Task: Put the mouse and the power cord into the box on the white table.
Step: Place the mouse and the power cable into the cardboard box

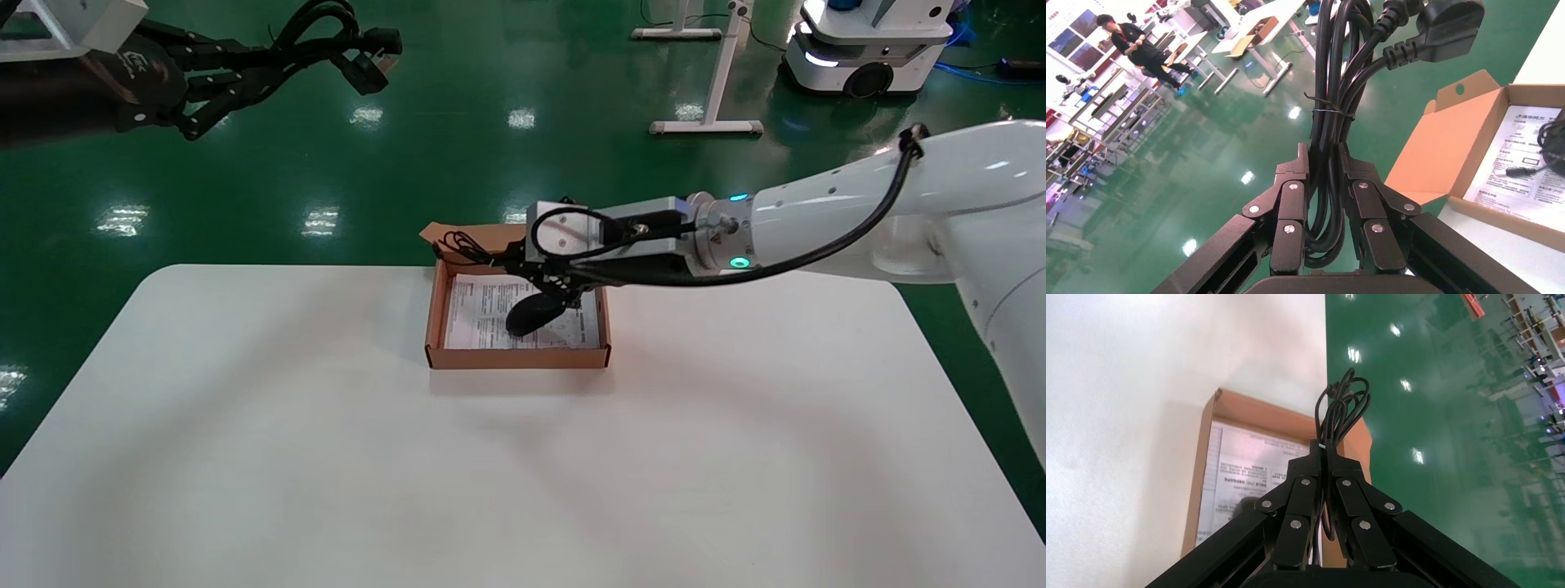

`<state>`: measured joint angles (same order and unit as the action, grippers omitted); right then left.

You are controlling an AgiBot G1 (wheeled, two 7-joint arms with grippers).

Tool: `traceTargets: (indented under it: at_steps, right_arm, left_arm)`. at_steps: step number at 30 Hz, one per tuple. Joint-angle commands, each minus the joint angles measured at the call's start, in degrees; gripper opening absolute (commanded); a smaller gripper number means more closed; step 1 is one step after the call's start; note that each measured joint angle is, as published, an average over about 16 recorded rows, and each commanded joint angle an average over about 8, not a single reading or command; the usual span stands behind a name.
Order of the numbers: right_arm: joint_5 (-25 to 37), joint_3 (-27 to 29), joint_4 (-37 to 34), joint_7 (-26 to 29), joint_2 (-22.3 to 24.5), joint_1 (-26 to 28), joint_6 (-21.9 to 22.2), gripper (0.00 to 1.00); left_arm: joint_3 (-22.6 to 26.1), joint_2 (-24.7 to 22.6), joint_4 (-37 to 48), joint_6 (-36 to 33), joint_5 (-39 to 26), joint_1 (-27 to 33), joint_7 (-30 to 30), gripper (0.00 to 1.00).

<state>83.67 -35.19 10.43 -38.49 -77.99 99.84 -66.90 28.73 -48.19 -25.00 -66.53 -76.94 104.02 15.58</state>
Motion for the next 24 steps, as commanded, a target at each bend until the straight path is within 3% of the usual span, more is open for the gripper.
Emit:
traceTargets:
  at_steps: [1,10,11,18,19,24]
  right_arm:
    - [0.22,-0.63,1.05,-0.04,-0.34,-0.95,0.81,0.00]
    - [-0.46,-5.57,6.28,2.30,-0.52,-4.70,11.06,0.03]
    - [-0.69,-6.13,6.76,2.63,-0.53,-5.16,12.51,0.10]
    - [-2.80,-10.43,9.57,5.73,-0.47,-6.90,18.68,0.94]
    - [-3.11,-11.08,9.83,6.15,-0.45,-6.91,19.08,0.99]
    - [-4.58,-14.02,10.59,7.76,-0.37,-6.74,20.52,1.00]
  left_arm:
    - [0.12,0.64,-2.03,0.40,-0.20,-0.73,-1.46,0.00]
    - [0.86,4.25,-12.35,2.96,-1.79,-4.65,-9.20,0.00]
    - [0.95,4.59,-13.49,3.30,-1.99,-5.06,-10.07,0.00]
    - [1.74,6.29,-20.40,5.42,-3.44,-7.98,-15.76,0.00]
    - [1.91,6.45,-21.24,5.58,-3.64,-8.40,-16.52,0.00]
    - [3.15,6.73,-24.60,5.26,-4.84,-10.14,-19.56,0.00]
